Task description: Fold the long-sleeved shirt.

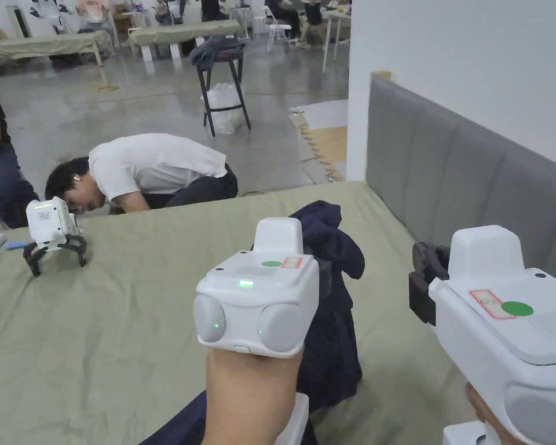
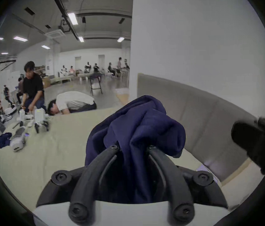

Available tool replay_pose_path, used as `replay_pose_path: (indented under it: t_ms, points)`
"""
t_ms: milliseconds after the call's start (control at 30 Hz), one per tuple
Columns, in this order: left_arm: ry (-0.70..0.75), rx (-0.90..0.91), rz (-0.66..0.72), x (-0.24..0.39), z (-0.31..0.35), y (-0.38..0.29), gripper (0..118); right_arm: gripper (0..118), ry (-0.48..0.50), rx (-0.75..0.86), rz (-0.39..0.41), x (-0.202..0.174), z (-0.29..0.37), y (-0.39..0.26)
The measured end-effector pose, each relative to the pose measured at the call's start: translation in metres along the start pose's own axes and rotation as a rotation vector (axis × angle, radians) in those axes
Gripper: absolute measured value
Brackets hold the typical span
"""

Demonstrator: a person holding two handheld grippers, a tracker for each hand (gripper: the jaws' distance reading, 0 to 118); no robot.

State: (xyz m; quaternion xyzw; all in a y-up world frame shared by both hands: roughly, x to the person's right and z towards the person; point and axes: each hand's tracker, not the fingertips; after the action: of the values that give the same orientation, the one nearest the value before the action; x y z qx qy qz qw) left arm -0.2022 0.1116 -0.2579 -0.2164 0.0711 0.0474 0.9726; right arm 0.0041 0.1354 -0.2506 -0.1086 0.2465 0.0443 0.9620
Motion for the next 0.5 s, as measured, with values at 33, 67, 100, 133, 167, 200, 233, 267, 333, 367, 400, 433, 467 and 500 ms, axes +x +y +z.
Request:
replay_pose_path:
  t_ms: [33,67,100,133,167,200,233,267,333,367,400,433,467,500]
  points:
    - [-0.012,-0.015,0.001,0.007,-0.008,-0.008,24,0,-0.01,-0.01,-0.001,0.004,-0.001,-0.003]
    - [-0.016,-0.022,-0.006,0.013,-0.011,-0.013,24,0,-0.015,-0.017,-0.001,0.006,-0.002,-0.005]
    - [-0.022,-0.044,-0.015,0.023,-0.016,-0.022,24,0,-0.017,-0.025,-0.002,0.009,-0.003,-0.008]
    - [-0.03,-0.049,-0.014,0.026,-0.02,-0.026,24,0,-0.018,-0.03,-0.001,0.011,-0.005,-0.01]
    - [-0.035,-0.057,-0.006,0.029,-0.024,-0.031,24,0,-0.021,-0.034,0.0,0.012,-0.006,-0.012]
    - [-0.037,-0.06,-0.005,0.033,-0.027,-0.035,24,0,-0.021,-0.04,0.002,0.012,-0.006,-0.013]
    - [-0.037,-0.068,-0.01,0.036,-0.03,-0.039,25,0,-0.021,-0.045,0.004,0.012,-0.007,-0.015]
    - [-0.035,-0.071,-0.016,0.038,-0.032,-0.044,25,0,-0.022,-0.047,0.005,0.012,-0.009,-0.017]
    - [-0.039,-0.081,-0.009,0.037,-0.039,-0.052,32,0,-0.023,-0.05,0.002,0.012,-0.011,-0.018]
    - [-0.035,-0.084,0.0,0.036,-0.042,-0.058,45,0,-0.021,-0.051,-0.001,0.012,-0.011,-0.018]
    - [-0.018,-0.09,-0.001,0.035,-0.045,-0.064,70,0,-0.021,-0.051,-0.001,0.011,-0.013,-0.019]
    - [0.013,-0.098,-0.01,0.034,-0.049,-0.071,89,0,-0.02,-0.05,0.0,0.01,-0.014,-0.02]
    - [0.058,-0.099,-0.033,0.03,-0.053,-0.079,107,0,-0.017,-0.05,0.001,0.009,-0.013,-0.019]
    - [0.094,-0.104,-0.054,0.025,-0.054,-0.086,108,0,-0.011,-0.05,0.003,0.007,-0.013,-0.019]
